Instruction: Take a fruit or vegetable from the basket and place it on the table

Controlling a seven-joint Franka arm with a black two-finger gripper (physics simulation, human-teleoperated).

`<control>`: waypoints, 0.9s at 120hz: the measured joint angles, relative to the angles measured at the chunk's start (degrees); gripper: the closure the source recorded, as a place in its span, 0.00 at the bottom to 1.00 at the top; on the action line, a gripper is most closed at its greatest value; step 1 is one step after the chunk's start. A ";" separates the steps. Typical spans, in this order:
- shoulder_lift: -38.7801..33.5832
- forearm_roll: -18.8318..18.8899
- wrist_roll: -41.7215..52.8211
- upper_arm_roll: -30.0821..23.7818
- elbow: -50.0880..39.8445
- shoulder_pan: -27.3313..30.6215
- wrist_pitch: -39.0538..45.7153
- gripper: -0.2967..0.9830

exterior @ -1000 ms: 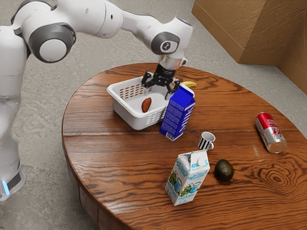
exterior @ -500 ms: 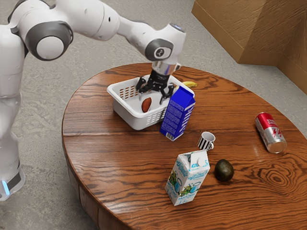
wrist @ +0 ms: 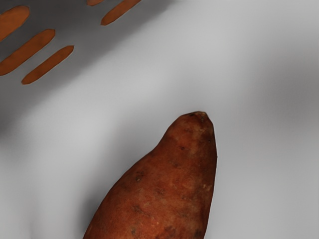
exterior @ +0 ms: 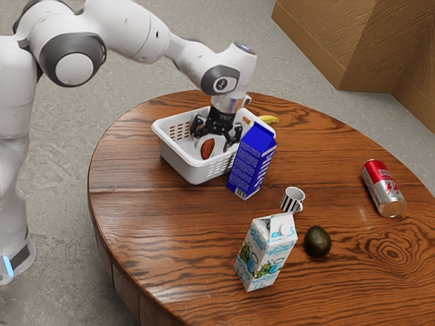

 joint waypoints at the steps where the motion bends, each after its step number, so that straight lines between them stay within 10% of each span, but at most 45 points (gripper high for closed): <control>1: 0.02 0.00 0.01 -0.01 -0.03 0.01 0.09 0.23; 47: 1.02 -0.28 0.50 -0.05 -0.37 0.01 2.56 0.24; 108: 0.25 5.96 1.52 -0.34 -0.43 -0.16 1.47 0.66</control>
